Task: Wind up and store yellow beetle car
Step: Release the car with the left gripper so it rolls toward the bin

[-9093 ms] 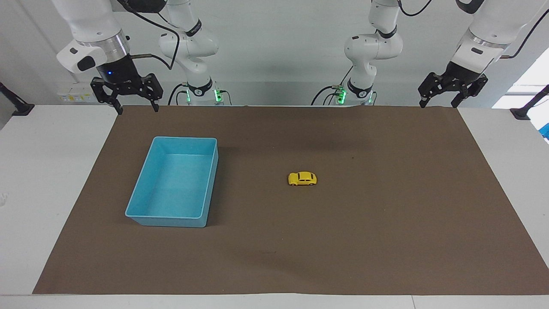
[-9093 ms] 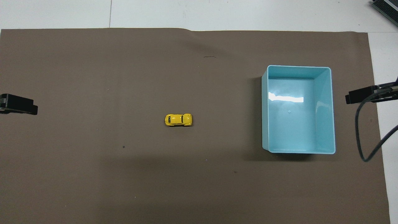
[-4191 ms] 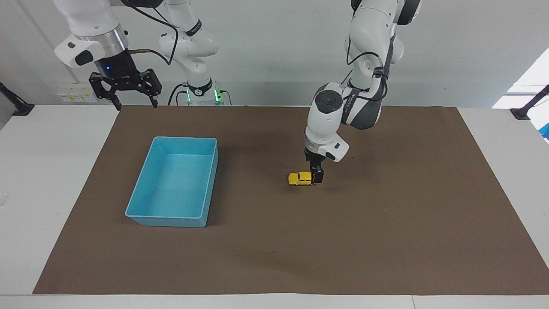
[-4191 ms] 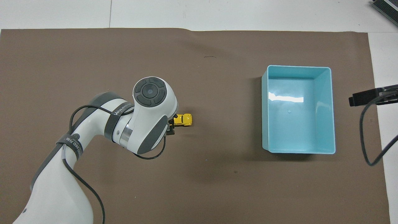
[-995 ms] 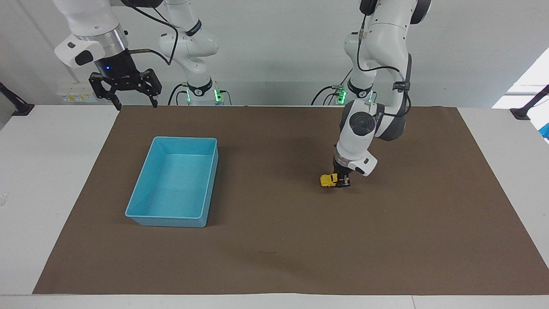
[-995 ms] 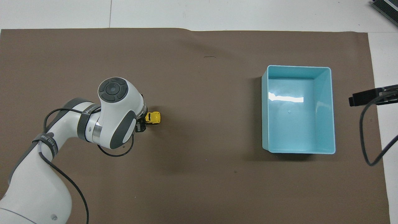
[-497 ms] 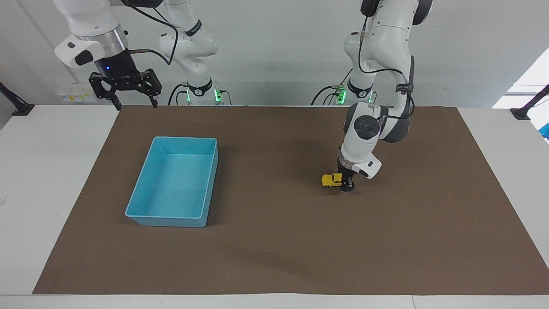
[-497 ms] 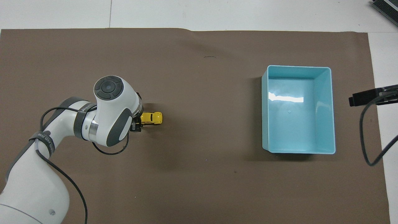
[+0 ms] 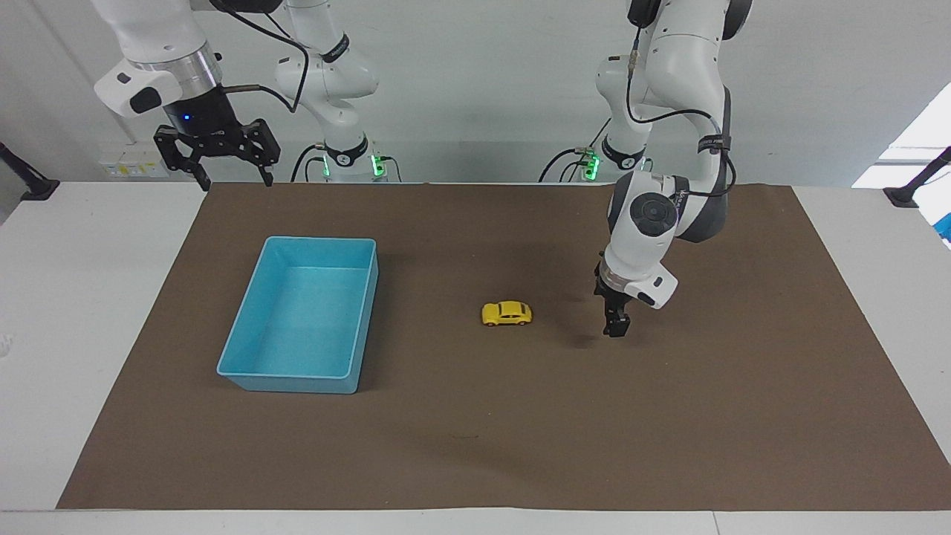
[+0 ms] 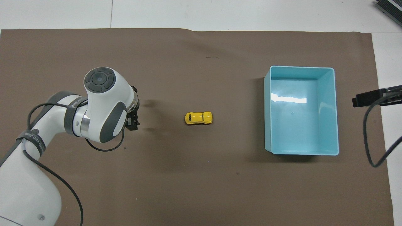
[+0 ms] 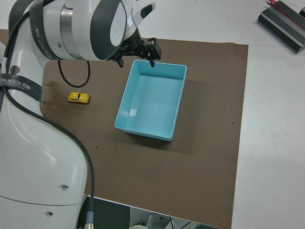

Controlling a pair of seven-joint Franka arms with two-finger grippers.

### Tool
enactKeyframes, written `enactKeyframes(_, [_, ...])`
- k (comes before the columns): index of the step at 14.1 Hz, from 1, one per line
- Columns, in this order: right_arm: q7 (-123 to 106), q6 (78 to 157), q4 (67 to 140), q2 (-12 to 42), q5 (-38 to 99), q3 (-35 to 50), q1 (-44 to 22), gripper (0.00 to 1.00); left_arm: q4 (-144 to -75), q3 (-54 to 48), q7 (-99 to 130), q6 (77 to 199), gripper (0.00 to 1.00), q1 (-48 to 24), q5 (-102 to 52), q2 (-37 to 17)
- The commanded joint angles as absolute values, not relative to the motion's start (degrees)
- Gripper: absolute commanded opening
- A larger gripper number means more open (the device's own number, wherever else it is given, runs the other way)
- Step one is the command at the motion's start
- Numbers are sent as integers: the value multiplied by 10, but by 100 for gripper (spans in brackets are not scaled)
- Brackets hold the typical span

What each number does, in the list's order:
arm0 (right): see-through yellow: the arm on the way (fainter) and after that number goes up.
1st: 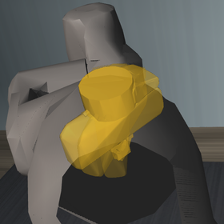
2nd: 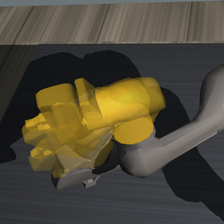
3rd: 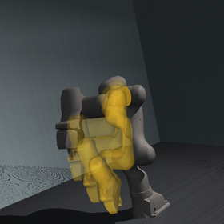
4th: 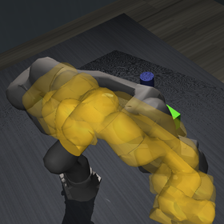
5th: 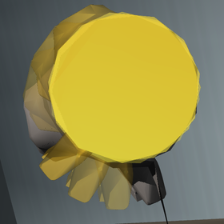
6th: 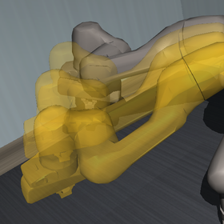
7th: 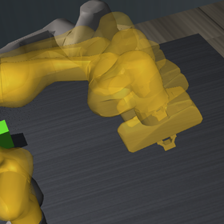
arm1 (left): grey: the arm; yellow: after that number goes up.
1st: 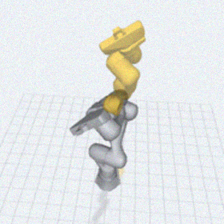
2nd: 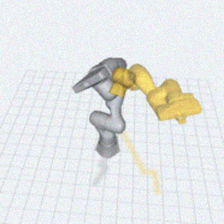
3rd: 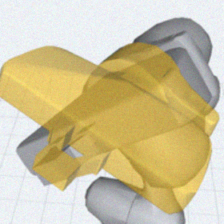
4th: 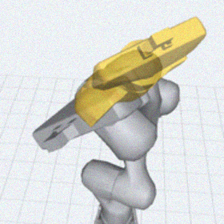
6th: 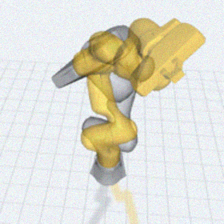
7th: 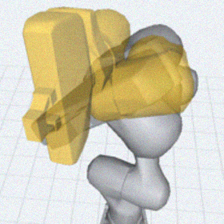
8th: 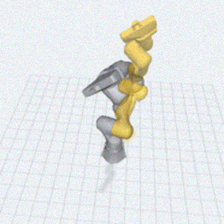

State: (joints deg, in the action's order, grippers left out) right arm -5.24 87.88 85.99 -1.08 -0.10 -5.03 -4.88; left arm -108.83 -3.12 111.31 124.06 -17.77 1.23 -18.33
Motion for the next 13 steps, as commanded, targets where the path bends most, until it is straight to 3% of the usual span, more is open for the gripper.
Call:
enactKeyframes(1, [-45, 877, 862, -18, 16, -51, -46, 100, -1080, -35, 1106, 1226, 100, -172, 23, -180])
enactKeyframes(10, [-45, 877, 862, -18, 16, -51, -46, 100, -1040, -35, 920, 1216, 100, -145, 23, -163])
enactKeyframes(13, [-45, 877, 862, -18, 16, -51, -46, 100, -1041, -34, 787, 1215, 100, -135, 23, -129])
